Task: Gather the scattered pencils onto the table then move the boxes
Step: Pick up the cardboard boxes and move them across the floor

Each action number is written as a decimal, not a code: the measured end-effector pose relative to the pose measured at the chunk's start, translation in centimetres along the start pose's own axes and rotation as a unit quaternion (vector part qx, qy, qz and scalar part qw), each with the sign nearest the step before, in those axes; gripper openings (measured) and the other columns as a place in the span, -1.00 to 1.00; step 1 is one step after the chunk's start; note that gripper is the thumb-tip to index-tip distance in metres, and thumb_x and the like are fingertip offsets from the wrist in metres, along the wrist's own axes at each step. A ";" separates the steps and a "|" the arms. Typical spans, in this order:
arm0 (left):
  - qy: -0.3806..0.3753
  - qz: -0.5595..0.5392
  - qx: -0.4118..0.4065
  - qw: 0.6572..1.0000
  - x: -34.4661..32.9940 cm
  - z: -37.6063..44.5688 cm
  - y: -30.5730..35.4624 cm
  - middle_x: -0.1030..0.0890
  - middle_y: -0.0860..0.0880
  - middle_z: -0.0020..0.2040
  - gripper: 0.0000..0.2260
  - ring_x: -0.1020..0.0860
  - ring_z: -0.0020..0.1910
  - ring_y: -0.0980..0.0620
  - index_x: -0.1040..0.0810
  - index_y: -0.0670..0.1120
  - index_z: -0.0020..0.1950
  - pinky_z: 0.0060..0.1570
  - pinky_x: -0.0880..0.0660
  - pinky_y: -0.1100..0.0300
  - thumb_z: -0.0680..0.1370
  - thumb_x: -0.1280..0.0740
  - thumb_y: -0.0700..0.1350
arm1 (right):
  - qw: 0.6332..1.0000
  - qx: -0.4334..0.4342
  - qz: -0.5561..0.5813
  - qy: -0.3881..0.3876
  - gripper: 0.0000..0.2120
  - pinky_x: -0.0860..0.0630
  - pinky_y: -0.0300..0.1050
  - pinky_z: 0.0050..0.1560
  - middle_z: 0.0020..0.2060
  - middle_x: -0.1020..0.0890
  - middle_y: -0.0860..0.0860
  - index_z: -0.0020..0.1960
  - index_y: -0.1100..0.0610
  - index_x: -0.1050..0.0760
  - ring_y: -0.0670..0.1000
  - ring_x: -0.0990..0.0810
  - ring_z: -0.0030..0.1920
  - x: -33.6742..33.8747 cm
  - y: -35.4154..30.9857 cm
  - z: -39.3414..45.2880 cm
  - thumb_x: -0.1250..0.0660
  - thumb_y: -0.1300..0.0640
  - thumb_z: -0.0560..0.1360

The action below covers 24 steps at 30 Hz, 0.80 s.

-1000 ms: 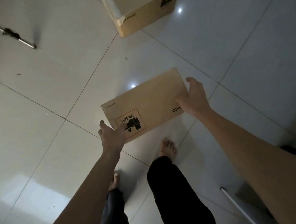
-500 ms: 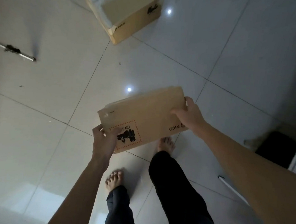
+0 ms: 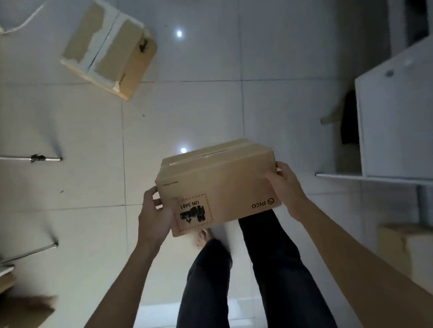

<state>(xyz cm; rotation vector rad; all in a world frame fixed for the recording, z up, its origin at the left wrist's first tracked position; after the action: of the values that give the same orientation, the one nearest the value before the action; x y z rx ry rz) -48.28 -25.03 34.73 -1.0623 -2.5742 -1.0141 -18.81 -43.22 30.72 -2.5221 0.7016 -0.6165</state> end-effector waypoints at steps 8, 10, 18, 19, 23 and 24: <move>-0.064 0.083 -0.021 0.994 -8.7 -9.1 -0.1 -0.60 0.01 0.04 -0.65 -0.51 -0.10 0.23 -0.41 -0.05 0.23 -0.22 -0.36 0.28 0.56 -0.37 0.10 | 0.989 -0.070 0.097 0.089 -0.49 -0.54 -0.08 -0.31 -0.13 -0.61 0.02 0.08 0.16 -0.47 0.09 -0.64 -0.14 11.4 13.4 -6.5 -0.36 -0.26 0.39; -0.077 0.106 -0.030 0.991 -12.2 -11.6 -0.2 -0.59 0.01 0.03 -0.65 -0.51 -0.11 0.22 -0.40 -0.09 0.21 -0.23 -0.37 0.26 0.56 -0.37 0.09 | 0.984 -0.086 0.112 0.107 -0.46 -0.53 -0.10 -0.32 -0.15 -0.59 0.03 0.07 0.18 -0.47 0.08 -0.62 -0.17 15.0 16.8 -8.3 -0.33 -0.27 0.38; -0.131 0.202 -0.108 0.965 -27.4 -22.8 -0.7 -0.60 -0.06 0.06 -0.62 -0.58 -0.07 0.04 -0.39 -0.11 0.16 -0.20 -0.48 0.14 0.56 -0.36 0.14 | 0.960 -0.108 0.202 0.162 -0.49 -0.55 -0.11 -0.36 -0.19 -0.67 0.11 -0.06 0.25 -0.53 0.13 -0.70 -0.19 29.6 30.4 -15.6 -0.38 -0.24 0.44; -0.142 0.224 -0.121 0.957 -30.6 -24.5 -1.1 -0.61 -0.07 0.06 -0.62 -0.60 -0.06 0.03 -0.39 -0.11 0.16 -0.19 -0.50 0.11 0.55 -0.37 0.14 | 0.948 -0.125 0.229 0.182 -0.46 -0.58 -0.12 -0.33 -0.13 -0.68 0.10 0.00 0.22 -0.53 0.10 -0.70 -0.15 32.2 33.2 -17.0 -0.38 -0.28 0.43; -0.174 0.279 -0.159 0.931 -40.3 -30.8 -2.3 -0.63 -0.06 0.03 -0.58 -0.59 -0.12 0.10 -0.39 -0.12 0.18 -0.29 -0.46 0.21 0.55 -0.37 0.16 | 0.910 -0.160 0.293 0.245 -0.46 -0.50 -0.13 -0.29 -0.04 -0.62 0.06 0.07 0.16 -0.45 0.01 -0.63 -0.12 39.1 42.1 -21.5 -0.40 -0.29 0.43; -0.184 0.295 -0.175 0.921 -43.3 -32.6 -2.6 -0.63 -0.06 0.02 -0.58 -0.58 -0.13 0.11 -0.39 -0.12 0.18 -0.30 -0.45 0.22 0.55 -0.37 0.16 | 0.898 -0.171 0.309 0.263 -0.50 -0.44 -0.15 -0.32 -0.07 -0.59 0.05 0.06 0.17 -0.42 -0.03 -0.58 -0.15 41.2 44.6 -23.0 -0.41 -0.25 0.47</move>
<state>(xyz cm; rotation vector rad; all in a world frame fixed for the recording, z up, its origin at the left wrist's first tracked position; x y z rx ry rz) -21.39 -71.79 40.69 -2.1336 -2.0887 -1.2048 -15.28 -107.64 37.93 -2.2016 1.8548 -1.0022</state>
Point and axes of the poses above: each hand's wrist, its own z-axis towards the middle knuckle, its own x-axis out of the back of the hand, y = z × x, the point moved 10 cm from there along z, towards the middle knuckle
